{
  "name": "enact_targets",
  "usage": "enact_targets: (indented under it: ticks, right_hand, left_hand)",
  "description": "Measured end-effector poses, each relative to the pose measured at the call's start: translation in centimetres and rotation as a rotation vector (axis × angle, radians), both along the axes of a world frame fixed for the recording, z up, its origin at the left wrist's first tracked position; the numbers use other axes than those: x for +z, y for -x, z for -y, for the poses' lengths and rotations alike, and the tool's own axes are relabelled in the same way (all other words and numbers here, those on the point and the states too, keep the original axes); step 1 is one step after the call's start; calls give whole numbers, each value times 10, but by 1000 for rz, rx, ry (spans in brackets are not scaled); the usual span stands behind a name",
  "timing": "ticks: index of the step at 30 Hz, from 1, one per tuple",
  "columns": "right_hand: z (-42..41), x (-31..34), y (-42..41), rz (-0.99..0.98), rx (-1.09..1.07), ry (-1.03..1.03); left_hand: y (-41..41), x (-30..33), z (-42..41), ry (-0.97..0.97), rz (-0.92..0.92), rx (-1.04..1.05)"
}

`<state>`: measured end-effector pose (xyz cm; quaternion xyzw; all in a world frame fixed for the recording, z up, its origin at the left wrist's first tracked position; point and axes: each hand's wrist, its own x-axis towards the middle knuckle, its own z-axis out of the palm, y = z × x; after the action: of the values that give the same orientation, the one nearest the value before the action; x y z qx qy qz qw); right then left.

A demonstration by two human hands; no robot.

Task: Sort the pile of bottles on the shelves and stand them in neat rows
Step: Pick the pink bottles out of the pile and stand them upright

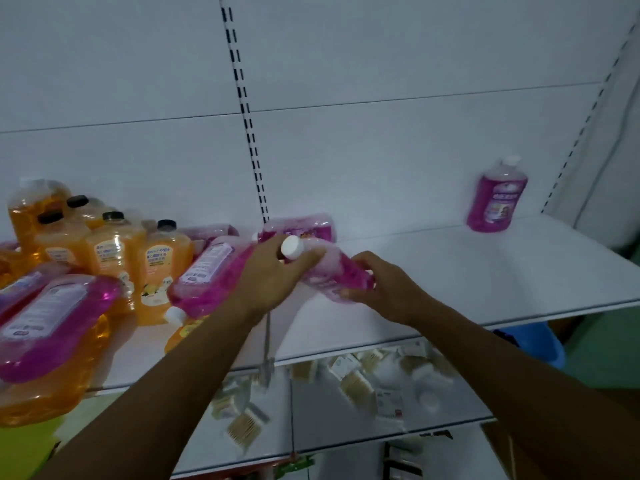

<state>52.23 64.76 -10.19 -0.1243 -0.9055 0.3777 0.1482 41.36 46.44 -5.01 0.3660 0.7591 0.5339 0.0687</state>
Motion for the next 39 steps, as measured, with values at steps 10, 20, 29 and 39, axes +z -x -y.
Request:
enact_targets:
  ticks: [10, 20, 29, 39]
  right_hand:
    - [-76, 13, -75, -76, -322, 242]
    - [-171, 7, -134, -118, -635, 109]
    - [-293, -2, -185, -107, -725, 45]
    - [-369, -10, -198, -53, -731, 39]
  left_hand:
    - [-17, 18, -148, -44, -9, -323]
    - [-67, 16, -279, -65, -9, -569]
    - [-124, 5, -419, -56, -34, -596]
    - [-148, -18, -504, 9, -83, -550]
